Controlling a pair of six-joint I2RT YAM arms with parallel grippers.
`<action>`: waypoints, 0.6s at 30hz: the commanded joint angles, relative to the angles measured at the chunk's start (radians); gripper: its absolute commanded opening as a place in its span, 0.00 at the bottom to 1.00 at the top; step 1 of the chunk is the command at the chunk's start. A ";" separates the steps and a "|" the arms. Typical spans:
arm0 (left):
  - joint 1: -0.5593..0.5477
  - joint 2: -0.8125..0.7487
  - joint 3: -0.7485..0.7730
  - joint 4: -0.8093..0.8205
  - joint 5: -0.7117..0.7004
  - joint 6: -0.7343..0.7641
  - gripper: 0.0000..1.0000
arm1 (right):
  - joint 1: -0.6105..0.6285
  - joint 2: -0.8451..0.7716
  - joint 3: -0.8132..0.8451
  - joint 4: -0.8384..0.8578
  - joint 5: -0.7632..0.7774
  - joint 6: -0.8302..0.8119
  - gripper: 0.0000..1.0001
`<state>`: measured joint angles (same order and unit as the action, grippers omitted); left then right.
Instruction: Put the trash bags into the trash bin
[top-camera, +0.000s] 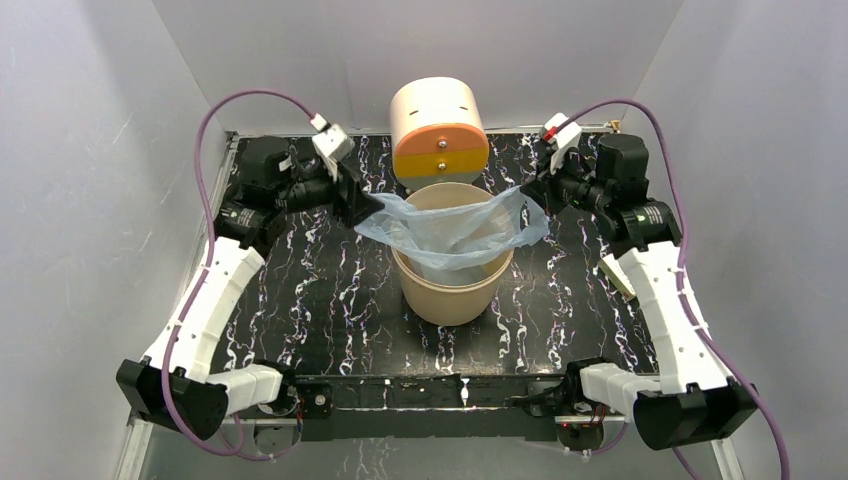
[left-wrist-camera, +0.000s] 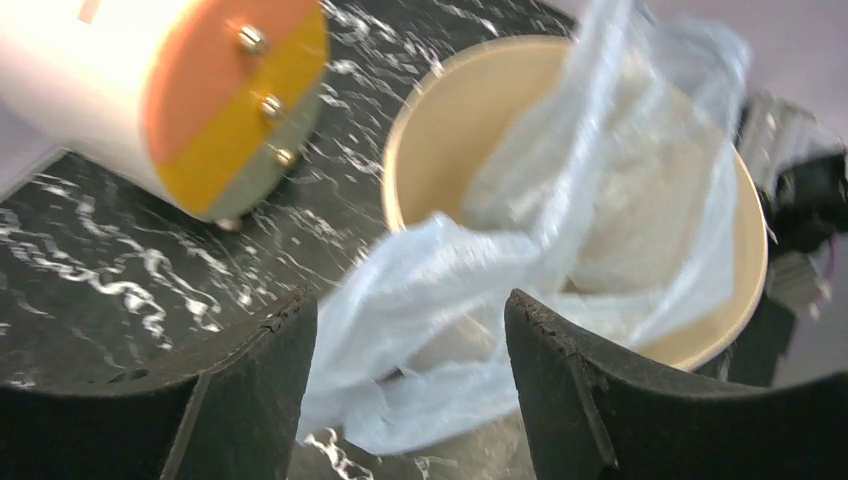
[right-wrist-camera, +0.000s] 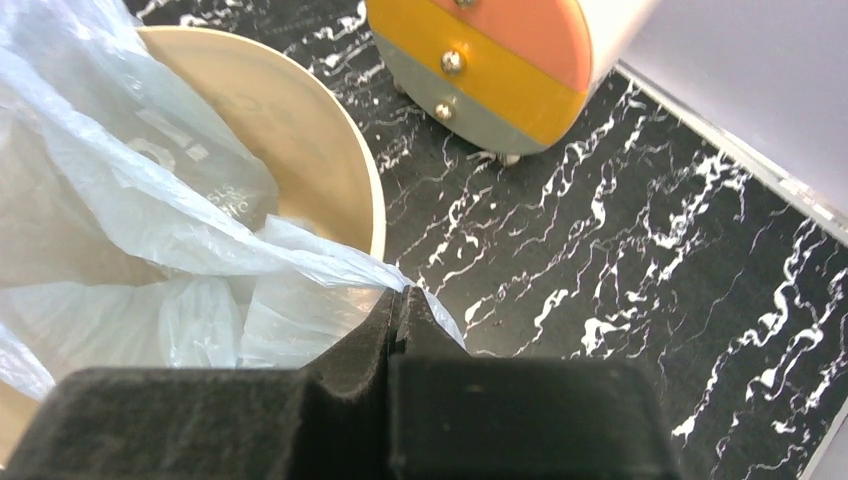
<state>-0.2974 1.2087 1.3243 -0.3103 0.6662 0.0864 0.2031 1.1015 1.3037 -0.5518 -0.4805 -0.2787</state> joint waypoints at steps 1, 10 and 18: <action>0.000 -0.093 -0.091 -0.009 0.209 0.200 0.66 | -0.003 0.047 0.040 -0.048 0.058 -0.024 0.00; -0.007 -0.168 -0.230 -0.011 0.062 0.497 0.66 | -0.003 0.045 0.050 -0.039 0.026 -0.008 0.00; -0.076 -0.164 -0.324 0.154 -0.036 0.547 0.64 | -0.003 0.049 0.057 -0.029 0.025 0.024 0.00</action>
<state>-0.3325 1.0538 1.0351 -0.2630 0.6956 0.5728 0.2031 1.1683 1.3075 -0.6250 -0.4480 -0.2783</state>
